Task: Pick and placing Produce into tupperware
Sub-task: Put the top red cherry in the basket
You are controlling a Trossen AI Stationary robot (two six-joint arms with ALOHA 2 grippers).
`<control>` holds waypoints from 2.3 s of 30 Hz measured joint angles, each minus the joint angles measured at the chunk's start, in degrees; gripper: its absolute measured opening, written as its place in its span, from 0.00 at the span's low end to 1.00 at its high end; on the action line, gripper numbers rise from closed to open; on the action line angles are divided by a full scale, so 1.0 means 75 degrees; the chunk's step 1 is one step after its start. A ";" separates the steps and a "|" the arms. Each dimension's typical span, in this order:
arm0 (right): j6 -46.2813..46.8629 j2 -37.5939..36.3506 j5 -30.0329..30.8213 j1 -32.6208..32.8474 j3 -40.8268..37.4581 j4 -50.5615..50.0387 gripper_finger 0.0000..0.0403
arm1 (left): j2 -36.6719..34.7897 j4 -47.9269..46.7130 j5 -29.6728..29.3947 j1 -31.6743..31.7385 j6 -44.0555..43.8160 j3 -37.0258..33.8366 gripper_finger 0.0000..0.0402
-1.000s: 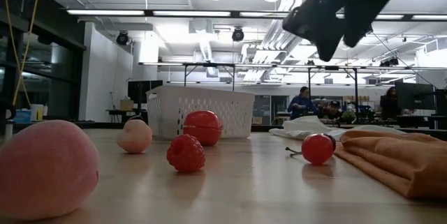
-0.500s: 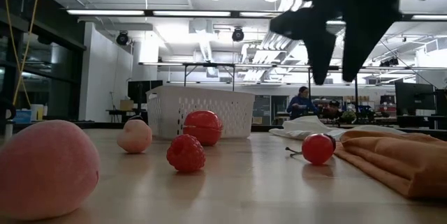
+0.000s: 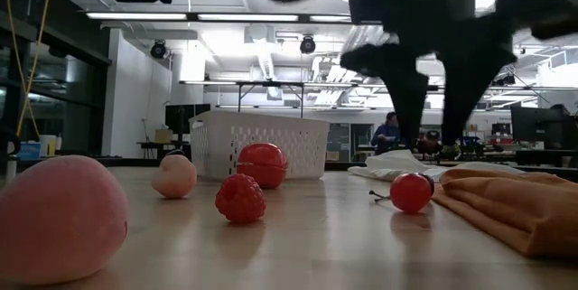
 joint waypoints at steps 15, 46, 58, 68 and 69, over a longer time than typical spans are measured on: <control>0.0194 0.0141 -0.0051 -0.0139 -0.0309 0.0750 0.37 | 0.0033 -0.0128 0.0094 0.0003 0.0110 -0.0002 0.01; 0.0017 0.0621 -0.0149 -0.0291 -0.0318 0.0866 0.23 | 0.0033 -0.0297 0.0204 0.0003 0.0133 -0.0002 0.01; 0.0018 0.0605 -0.0184 -0.0291 -0.0318 0.0865 0.21 | 0.0033 -0.0290 0.0169 0.0003 0.0144 0.0000 0.01; 0.0115 0.0200 -0.0184 -0.0305 -0.0306 0.0767 0.21 | 0.0033 -0.0262 0.0140 0.0003 0.0649 0.0001 0.01; 0.0145 0.0143 -0.0184 -0.0330 -0.0306 0.0740 0.21 | 0.0033 -0.0257 0.0142 0.0003 0.0753 -0.0002 0.01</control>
